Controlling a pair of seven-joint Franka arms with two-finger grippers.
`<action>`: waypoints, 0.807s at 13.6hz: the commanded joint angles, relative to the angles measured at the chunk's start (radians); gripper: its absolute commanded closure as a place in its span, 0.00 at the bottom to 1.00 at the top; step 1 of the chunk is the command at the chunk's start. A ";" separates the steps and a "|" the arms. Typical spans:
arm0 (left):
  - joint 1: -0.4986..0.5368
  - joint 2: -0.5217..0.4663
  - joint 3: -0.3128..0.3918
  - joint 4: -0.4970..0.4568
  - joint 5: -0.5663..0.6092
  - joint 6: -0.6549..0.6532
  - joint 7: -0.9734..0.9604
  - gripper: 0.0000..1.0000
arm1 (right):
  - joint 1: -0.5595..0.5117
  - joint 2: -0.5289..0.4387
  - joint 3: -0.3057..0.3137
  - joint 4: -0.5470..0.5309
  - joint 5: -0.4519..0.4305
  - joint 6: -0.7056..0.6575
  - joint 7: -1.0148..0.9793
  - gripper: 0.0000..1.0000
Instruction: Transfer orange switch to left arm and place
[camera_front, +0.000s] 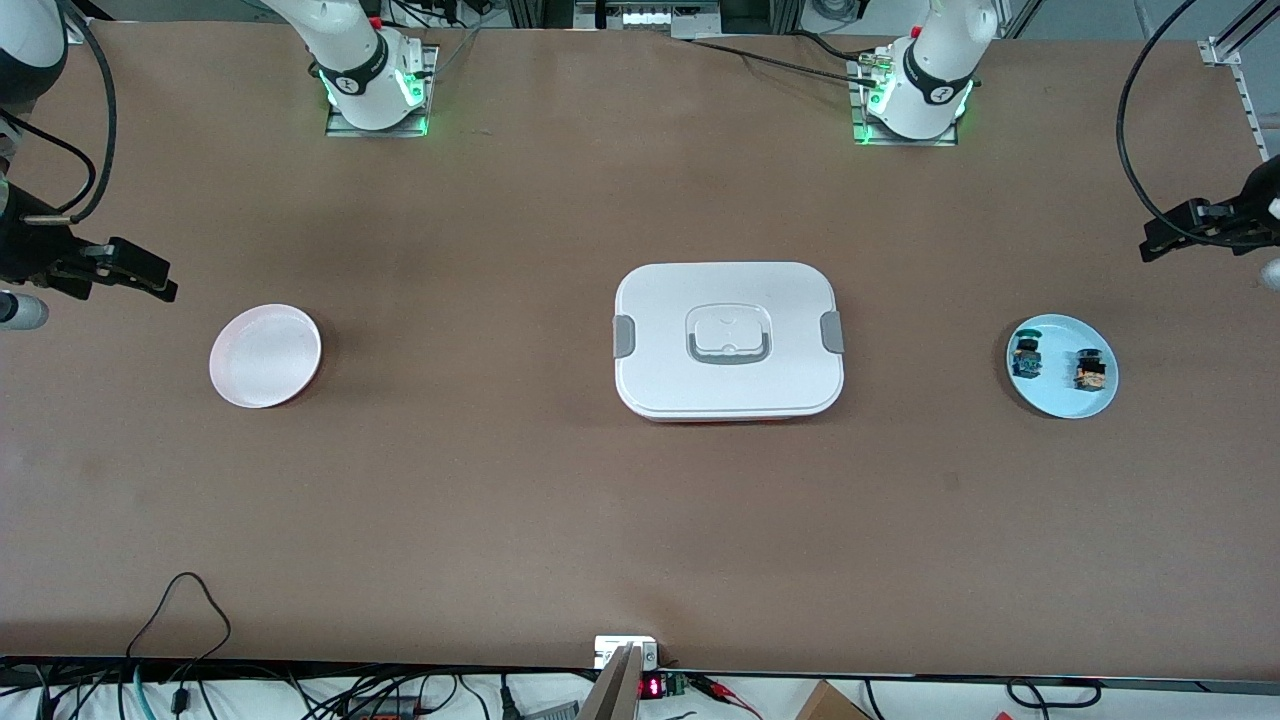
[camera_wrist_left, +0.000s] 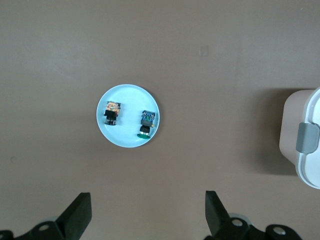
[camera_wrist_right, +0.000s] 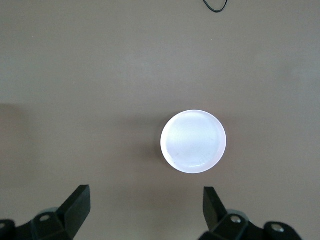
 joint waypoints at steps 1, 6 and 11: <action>-0.011 -0.118 0.008 -0.133 -0.020 0.063 0.008 0.00 | -0.001 -0.004 0.003 0.008 -0.008 -0.006 0.012 0.00; -0.026 -0.031 0.005 -0.058 -0.016 0.032 0.011 0.00 | -0.001 -0.004 0.003 0.007 -0.008 -0.009 0.012 0.00; -0.023 -0.029 0.006 -0.023 -0.020 -0.017 0.003 0.00 | 0.000 -0.004 0.003 0.007 -0.013 -0.006 0.014 0.00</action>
